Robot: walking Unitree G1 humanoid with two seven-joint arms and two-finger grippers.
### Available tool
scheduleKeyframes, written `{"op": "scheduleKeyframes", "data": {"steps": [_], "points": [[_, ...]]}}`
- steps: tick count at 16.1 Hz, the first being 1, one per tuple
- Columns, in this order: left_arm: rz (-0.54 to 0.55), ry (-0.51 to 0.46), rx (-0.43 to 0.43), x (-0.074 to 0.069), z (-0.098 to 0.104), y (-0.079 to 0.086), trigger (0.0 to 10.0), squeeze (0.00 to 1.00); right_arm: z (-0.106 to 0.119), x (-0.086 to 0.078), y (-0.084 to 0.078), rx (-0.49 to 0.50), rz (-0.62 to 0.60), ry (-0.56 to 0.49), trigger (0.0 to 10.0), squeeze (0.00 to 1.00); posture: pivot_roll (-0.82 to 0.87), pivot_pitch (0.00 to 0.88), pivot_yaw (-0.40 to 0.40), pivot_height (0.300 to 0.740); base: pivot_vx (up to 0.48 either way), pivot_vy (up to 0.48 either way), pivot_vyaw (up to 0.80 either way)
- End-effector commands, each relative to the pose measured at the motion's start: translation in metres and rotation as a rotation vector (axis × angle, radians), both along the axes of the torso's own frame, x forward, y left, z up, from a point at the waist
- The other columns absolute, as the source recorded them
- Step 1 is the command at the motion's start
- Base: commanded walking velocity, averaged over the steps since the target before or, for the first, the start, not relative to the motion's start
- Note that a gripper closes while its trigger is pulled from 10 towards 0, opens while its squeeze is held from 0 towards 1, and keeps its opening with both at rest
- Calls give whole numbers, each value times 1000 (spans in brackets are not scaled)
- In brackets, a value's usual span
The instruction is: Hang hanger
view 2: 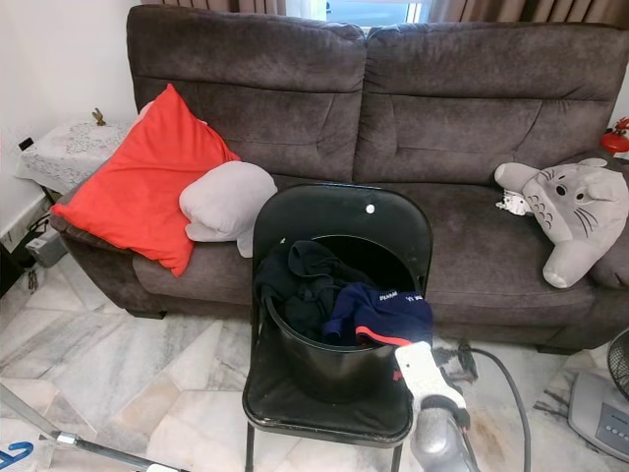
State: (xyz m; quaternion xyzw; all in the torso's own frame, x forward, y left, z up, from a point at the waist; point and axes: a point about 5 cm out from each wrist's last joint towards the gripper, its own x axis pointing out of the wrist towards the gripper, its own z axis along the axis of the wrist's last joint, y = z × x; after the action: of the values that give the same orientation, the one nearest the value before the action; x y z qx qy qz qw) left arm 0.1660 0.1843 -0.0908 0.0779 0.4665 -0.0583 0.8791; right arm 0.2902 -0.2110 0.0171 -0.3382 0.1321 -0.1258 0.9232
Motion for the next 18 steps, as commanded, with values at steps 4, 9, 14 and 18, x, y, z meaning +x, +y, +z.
{"op": "scheduleKeyframes", "data": {"steps": [4,9,14,18], "points": [[0,21,6,-4,-2,2,10000,0,-4,-2,1,-10,18,32,10000,0,-27,51,26,740,0,0,0],[-1,22,11,-4,-2,3,10000,0,-1,1,-15,-22,-38,72,10000,0,-21,53,28,740,0,0,0],[-2,23,13,-4,-2,4,10000,0,4,6,-23,-48,-37,85,10000,0,-15,52,31,740,0,0,0],[-2,25,17,-5,-2,6,10000,0,7,10,-23,-42,0,92,0,0,-8,54,33,740,0,0,0]]}}
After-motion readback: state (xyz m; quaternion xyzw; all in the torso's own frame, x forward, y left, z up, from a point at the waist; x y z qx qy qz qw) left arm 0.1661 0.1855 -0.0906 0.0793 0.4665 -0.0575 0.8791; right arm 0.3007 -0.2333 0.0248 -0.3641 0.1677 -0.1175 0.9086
